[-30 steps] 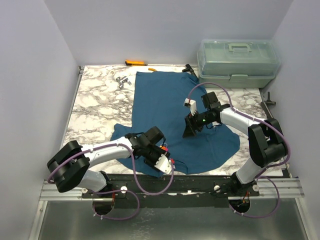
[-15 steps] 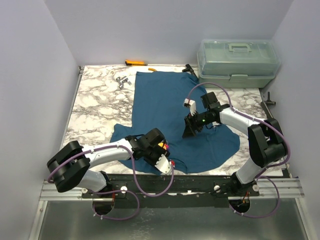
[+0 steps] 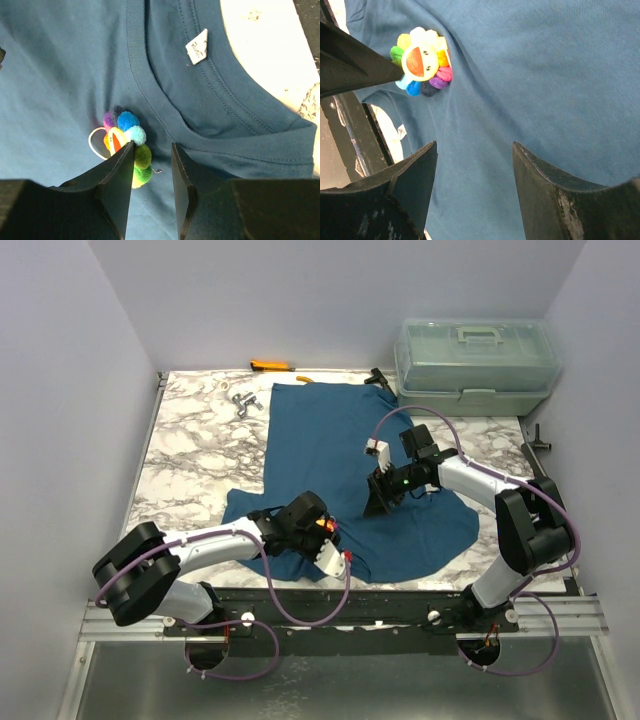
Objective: Remove the brooch from the garment
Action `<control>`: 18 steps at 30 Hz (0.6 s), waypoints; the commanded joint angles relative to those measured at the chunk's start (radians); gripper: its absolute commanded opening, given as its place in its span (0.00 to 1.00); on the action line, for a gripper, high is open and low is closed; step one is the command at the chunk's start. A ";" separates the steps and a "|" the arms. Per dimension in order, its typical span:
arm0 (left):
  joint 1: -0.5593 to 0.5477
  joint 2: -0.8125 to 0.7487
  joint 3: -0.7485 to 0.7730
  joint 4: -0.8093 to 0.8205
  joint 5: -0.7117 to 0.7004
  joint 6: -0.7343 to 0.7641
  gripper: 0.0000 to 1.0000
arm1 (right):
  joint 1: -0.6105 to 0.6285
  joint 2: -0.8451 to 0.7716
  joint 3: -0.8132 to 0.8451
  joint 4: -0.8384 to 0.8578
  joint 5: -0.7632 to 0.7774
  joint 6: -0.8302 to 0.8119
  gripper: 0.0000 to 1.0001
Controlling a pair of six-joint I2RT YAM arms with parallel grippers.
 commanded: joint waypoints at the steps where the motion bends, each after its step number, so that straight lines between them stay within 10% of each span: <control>1: 0.017 -0.023 0.025 0.045 -0.014 -0.060 0.36 | 0.009 -0.012 0.024 -0.015 -0.010 -0.019 0.65; 18: 0.079 -0.018 0.069 0.081 -0.039 -0.144 0.35 | 0.018 -0.017 0.027 -0.028 -0.006 -0.033 0.65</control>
